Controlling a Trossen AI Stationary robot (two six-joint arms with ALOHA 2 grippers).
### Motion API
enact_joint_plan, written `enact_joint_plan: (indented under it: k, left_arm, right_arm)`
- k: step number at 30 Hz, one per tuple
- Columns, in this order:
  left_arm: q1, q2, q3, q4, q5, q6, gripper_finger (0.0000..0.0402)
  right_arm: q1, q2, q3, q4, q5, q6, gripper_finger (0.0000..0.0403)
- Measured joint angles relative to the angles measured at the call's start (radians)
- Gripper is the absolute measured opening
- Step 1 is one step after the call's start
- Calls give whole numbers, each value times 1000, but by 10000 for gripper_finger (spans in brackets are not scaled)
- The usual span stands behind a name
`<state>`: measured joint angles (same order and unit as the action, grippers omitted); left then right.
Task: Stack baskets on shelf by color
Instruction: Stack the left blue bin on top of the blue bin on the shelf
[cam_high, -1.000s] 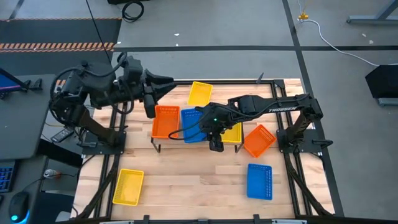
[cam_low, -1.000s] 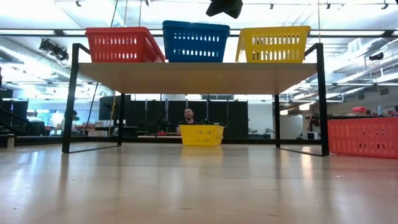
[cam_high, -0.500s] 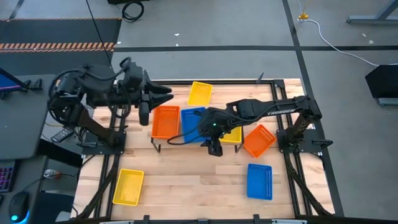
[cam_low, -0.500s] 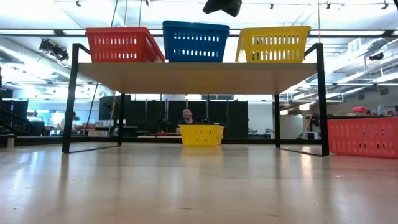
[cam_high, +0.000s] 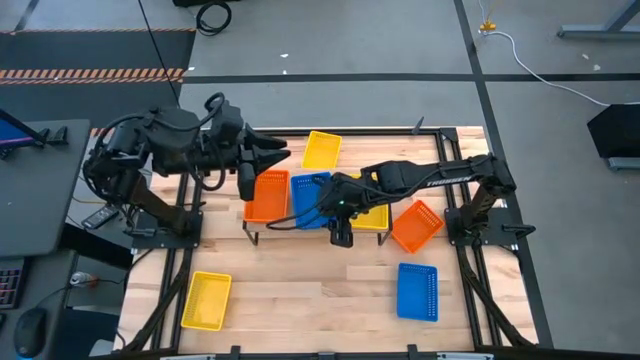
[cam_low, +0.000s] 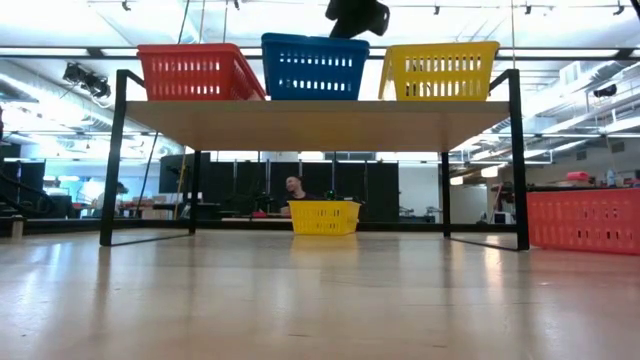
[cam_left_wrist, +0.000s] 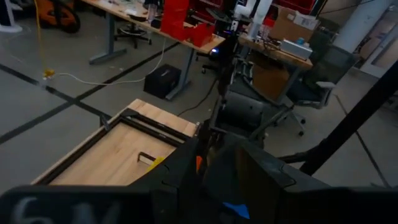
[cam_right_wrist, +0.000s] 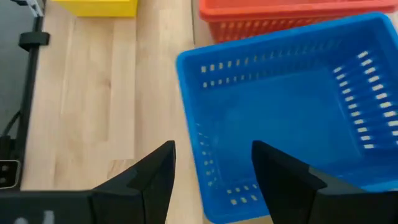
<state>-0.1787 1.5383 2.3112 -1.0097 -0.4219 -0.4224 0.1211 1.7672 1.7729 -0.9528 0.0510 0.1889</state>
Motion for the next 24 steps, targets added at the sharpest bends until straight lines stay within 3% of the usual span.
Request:
enact_joint_plan:
  k: [5, 13, 24]
  left_arm:
    - [0, 0, 0, 7, 0, -15, 117]
    - [0, 4, 0, 6, 0, -44, 117]
    - [0, 14, 0, 16, 11, -33, 117]
  right_arm:
    - [1, 0, -49, 8, -51, -8, 217]
    - [0, 0, -93, 40, -33, 2, 206]
    - [-4, 0, -98, 63, -43, 48, 147]
